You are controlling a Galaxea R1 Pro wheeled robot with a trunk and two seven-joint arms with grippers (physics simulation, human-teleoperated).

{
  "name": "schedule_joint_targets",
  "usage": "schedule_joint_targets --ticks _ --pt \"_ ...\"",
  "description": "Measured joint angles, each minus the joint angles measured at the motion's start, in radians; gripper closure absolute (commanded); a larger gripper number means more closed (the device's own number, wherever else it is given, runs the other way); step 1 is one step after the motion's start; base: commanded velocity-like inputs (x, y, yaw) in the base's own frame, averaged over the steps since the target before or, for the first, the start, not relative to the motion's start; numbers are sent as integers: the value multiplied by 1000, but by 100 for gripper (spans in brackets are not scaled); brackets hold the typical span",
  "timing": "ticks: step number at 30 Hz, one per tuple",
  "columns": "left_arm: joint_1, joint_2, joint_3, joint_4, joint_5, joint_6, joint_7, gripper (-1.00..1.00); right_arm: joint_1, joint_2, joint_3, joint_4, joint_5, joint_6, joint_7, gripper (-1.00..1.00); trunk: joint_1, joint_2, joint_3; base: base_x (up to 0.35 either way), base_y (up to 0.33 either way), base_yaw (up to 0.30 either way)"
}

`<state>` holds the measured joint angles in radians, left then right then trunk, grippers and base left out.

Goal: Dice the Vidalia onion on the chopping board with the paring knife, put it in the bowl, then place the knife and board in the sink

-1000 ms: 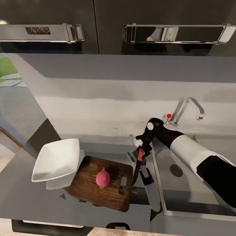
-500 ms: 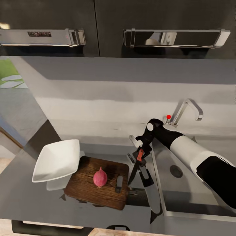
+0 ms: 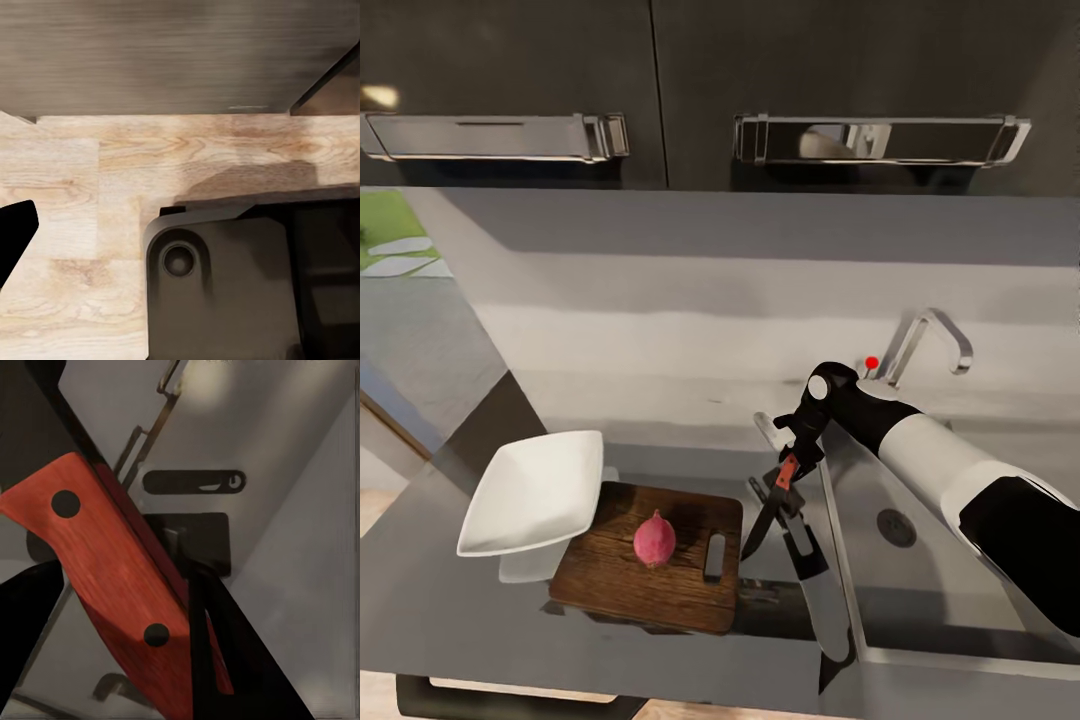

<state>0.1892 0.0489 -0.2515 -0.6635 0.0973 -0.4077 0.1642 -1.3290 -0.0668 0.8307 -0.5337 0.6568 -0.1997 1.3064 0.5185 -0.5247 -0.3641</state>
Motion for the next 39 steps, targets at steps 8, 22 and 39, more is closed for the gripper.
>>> schedule_joint_targets --ticks 8,22,39 --pt "0 0 0 0 0 0 0 -100 0 1 0 -1 0 1 0 100 0 0 13 0 0 0" --pt "0 0 0 0 0 0 0 -100 0 4 1 -7 0 1 0 100 0 0 35 0 0 0" --pt "0 0 -1 -1 0 0 0 -100 0 5 1 -11 0 1 0 100 1 0 63 -172 0 0"
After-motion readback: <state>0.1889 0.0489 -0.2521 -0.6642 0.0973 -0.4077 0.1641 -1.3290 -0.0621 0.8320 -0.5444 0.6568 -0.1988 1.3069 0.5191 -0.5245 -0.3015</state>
